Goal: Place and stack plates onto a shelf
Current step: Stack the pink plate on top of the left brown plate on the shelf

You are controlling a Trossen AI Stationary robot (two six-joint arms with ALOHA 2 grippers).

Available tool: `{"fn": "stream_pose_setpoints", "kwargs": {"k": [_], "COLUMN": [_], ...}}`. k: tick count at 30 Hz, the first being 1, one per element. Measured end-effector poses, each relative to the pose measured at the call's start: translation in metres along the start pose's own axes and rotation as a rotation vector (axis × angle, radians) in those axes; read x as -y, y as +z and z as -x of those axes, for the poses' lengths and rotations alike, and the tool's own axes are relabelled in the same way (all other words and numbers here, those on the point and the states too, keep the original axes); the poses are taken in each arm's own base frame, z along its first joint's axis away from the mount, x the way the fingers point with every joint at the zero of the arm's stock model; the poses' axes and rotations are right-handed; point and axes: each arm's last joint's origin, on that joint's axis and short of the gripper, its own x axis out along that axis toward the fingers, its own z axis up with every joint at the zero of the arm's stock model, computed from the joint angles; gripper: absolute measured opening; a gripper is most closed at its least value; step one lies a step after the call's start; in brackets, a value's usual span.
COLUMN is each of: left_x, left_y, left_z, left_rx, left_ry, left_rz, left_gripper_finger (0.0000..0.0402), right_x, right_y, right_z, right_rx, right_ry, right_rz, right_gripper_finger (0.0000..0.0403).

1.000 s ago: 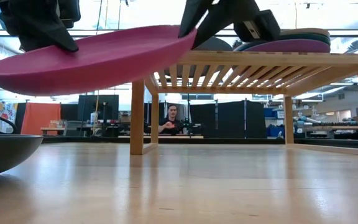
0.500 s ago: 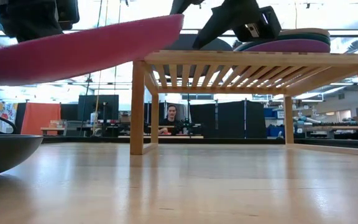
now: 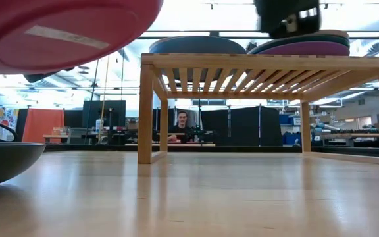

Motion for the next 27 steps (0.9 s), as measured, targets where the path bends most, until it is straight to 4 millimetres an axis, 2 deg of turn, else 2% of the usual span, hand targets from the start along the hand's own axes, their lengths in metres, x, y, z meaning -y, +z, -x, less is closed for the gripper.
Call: {"fn": "stream_pose_setpoints", "kwargs": {"k": [5,14,21,27], "left_x": [0.001,0.017,0.042,0.061], "left_y": [-0.001,0.01,0.037,0.073], "left_z": [0.0,0.008,0.027,0.053], "left_rx": [-0.046,-0.108,-0.046,0.025], "left_ry": [-0.036,-0.163,-0.248,-0.26], "left_rz": [-0.061,-0.086,-0.17,-0.24], "left_gripper_finger": [0.0016,0.0016,0.0016,0.0016], "right_x": [0.004,-0.001,-0.012,-0.012], "right_y": [-0.016,-0.059,-0.091,-0.107], "right_z": [0.018,0.048,0.046,0.031], "right_rx": [-0.061,-0.073,0.025,0.143], "right_ry": [-0.073,-0.166,-0.219,-0.228], "right_rz": [0.078,0.404,0.603,0.594], "right_gripper_finger": [0.0179,0.0179,0.0179,0.0179]}}
